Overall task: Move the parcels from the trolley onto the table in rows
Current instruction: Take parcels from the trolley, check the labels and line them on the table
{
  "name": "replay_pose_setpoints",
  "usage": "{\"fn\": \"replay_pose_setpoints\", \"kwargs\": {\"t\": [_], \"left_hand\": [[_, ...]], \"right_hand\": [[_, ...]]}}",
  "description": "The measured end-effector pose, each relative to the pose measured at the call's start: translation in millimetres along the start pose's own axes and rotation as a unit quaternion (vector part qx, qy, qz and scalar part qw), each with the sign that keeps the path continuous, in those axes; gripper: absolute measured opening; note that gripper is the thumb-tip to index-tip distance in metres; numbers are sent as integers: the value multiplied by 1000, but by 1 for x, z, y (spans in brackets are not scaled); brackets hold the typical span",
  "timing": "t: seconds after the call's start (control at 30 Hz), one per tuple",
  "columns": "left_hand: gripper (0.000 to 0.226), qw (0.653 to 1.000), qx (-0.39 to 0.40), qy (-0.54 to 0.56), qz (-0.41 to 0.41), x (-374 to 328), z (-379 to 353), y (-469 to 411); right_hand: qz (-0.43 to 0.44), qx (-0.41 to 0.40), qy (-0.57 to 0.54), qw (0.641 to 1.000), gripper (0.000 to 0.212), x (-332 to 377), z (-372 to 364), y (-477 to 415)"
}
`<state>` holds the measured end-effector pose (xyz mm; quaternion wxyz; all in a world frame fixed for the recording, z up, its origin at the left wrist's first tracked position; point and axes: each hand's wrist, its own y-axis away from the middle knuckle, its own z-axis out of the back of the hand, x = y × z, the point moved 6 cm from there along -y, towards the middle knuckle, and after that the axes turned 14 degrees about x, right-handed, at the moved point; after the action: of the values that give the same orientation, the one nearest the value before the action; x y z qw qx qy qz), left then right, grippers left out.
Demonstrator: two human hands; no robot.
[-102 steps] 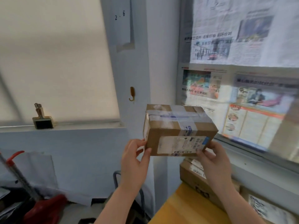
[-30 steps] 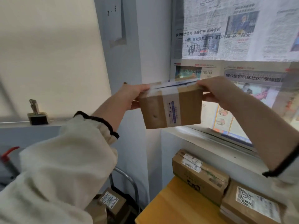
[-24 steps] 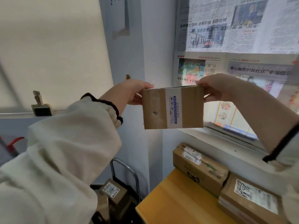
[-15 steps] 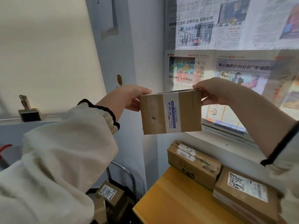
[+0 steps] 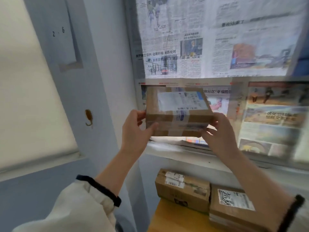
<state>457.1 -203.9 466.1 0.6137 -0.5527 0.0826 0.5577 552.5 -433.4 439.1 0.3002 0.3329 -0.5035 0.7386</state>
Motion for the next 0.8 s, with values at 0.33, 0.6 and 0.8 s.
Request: {"fn": "replay_pose_setpoints", "kwargs": {"t": [0.33,0.6,0.8], "left_hand": [[36,986,124,108,5,16,-107,13],[19,961,234,138,45,-5,-238,54],[15,901,356,199,151,-23,-394,119]], "right_hand": [[-58,-70,114,989,41,-40,70,69],[-160,-130,210,956,36,-87,186,150],[-270,-116,300,908,32,-140,301,236]]}}
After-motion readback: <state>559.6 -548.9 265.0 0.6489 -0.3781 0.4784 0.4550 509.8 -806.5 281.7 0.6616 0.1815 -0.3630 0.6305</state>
